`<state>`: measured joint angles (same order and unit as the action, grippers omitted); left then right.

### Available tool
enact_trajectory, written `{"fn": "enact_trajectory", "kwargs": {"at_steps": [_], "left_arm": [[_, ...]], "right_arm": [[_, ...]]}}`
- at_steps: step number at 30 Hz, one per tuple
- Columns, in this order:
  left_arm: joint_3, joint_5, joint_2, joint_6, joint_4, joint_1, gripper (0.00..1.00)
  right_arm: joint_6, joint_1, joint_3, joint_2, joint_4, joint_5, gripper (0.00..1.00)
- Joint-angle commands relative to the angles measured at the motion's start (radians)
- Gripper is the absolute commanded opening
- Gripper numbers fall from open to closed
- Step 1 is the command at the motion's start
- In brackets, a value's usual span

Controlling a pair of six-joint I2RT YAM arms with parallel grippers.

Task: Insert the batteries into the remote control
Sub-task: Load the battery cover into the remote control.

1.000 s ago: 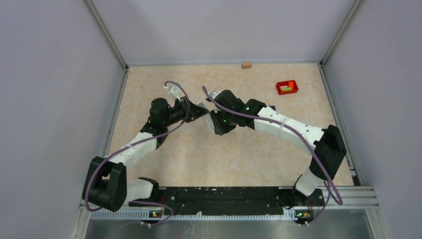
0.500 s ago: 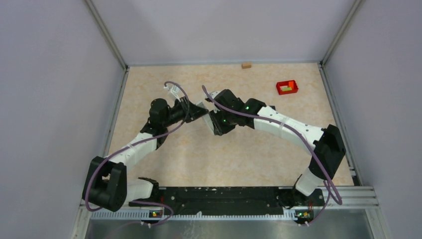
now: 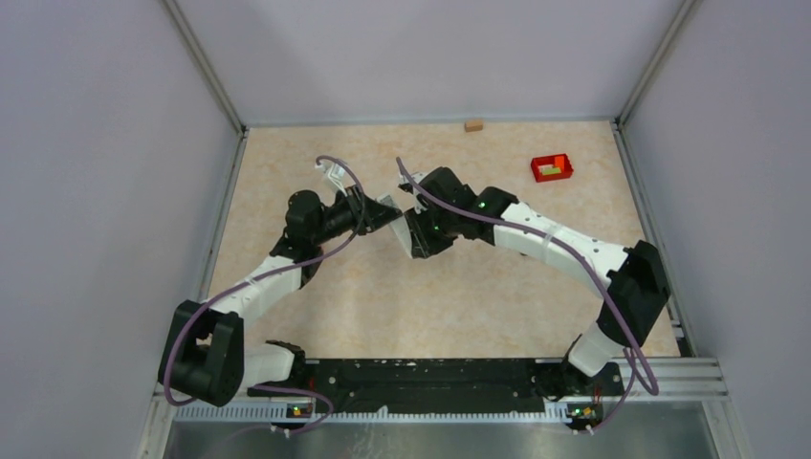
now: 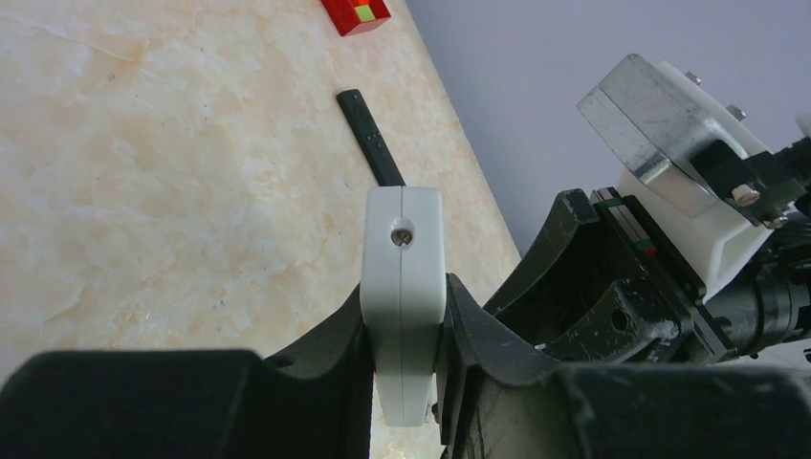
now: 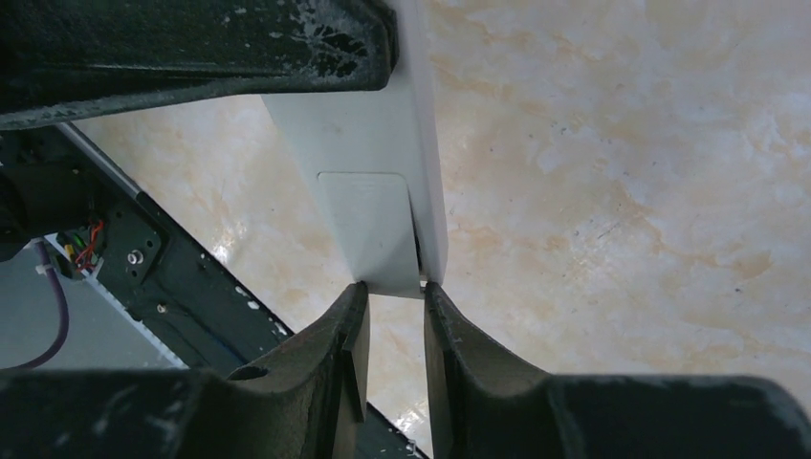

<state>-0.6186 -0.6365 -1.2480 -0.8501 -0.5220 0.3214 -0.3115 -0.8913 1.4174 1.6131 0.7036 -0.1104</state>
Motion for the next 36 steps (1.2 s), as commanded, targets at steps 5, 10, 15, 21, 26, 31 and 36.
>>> {"fn": "enact_trajectory", "kwargs": {"at_steps": [5,10,15,21,26,31,36], "left_arm": [[0.032,-0.086,0.021,-0.086,-0.166,0.014,0.0],[0.03,-0.091,0.012,-0.121,-0.179,0.013,0.0],[0.015,-0.106,0.007,-0.172,-0.183,0.012,0.0],[-0.027,-0.159,-0.003,-0.261,-0.167,-0.005,0.0],[-0.066,-0.169,0.001,-0.267,-0.069,-0.02,0.0],[-0.078,-0.152,0.003,-0.26,-0.035,-0.04,0.0],[-0.084,-0.142,-0.021,-0.281,-0.039,-0.048,0.0]], "right_arm": [[-0.041,0.017,0.013,-0.032,-0.153,-0.052,0.21],[-0.047,0.016,0.038,-0.006,-0.139,-0.03,0.21],[-0.053,0.016,0.052,0.005,-0.114,0.017,0.21],[-0.053,0.017,0.044,0.01,-0.101,0.063,0.21],[-0.056,0.017,0.043,0.006,-0.097,0.071,0.21],[-0.072,0.017,0.052,-0.01,-0.072,0.086,0.25],[-0.096,0.018,0.061,-0.035,-0.066,0.106,0.29]]}}
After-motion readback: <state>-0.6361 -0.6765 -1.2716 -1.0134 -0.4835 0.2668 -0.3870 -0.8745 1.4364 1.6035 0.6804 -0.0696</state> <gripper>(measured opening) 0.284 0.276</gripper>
